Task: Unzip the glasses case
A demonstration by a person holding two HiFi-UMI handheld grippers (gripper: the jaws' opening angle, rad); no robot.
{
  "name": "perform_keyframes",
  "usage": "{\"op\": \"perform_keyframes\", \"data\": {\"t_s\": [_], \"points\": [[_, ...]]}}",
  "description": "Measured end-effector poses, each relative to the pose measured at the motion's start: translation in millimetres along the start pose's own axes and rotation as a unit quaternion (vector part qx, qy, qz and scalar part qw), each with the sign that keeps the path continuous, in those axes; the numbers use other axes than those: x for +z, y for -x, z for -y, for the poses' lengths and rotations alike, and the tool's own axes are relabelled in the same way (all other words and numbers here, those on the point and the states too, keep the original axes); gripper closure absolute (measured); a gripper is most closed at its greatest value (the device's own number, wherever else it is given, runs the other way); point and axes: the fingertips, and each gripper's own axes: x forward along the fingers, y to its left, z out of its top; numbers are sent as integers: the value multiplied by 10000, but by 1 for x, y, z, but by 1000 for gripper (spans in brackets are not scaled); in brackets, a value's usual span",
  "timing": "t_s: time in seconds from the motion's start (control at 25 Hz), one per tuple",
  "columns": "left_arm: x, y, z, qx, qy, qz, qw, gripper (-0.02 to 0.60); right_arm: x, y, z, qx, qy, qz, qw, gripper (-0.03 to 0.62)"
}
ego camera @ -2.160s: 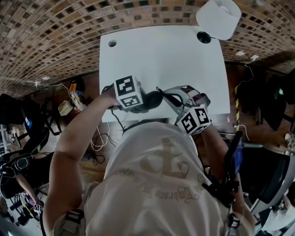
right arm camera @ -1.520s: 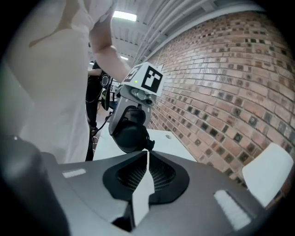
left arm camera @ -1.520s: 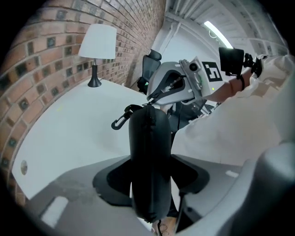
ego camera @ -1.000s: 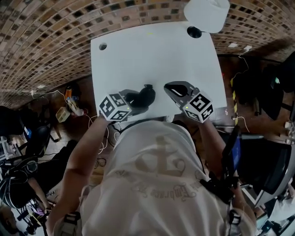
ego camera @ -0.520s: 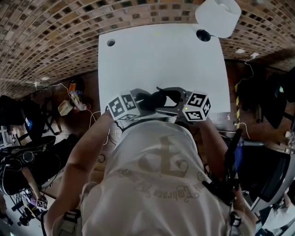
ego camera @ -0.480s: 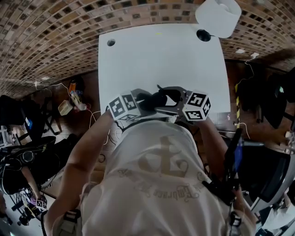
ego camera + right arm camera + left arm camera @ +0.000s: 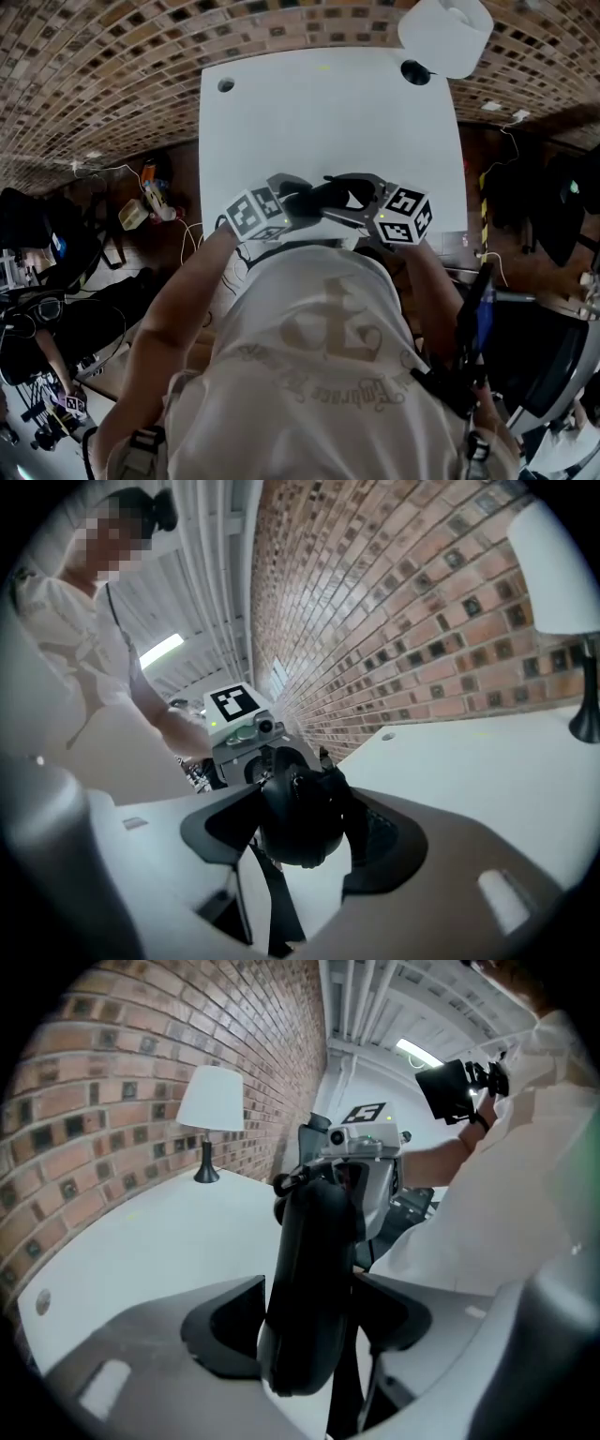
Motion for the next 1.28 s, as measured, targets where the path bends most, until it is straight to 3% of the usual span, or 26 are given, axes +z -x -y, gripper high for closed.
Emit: {"op": "perform_keyframes", "data": {"t_s": [0.24,0.44,0.56,0.76,1.0,1.28], "points": [[-1,24,-33,1111,615,607,9900,322,-23,32,60,-641,-1393,395,9874,318],[-7,33,-31,1695,809,992,9772,470,-43,49,118,-1207,-2664,945,9516,318],[-5,34,-30,2012,804,1210,9687,542,-53,53,144,-1533,-3182,1006,9301,318],[-15,39,-30,2320,1168,1296,9569,565,-62,40,178,-1566,-3555,1115,9147,318],[-30,44,-25,2497,1643,1301,9454,572,-72,33,204,-1788,-4064,1391,8852,313],[-20,33,-24,2359,1797,1262,9466,574,-89,52,211,-2515,-3733,1079,8864,312]]}}
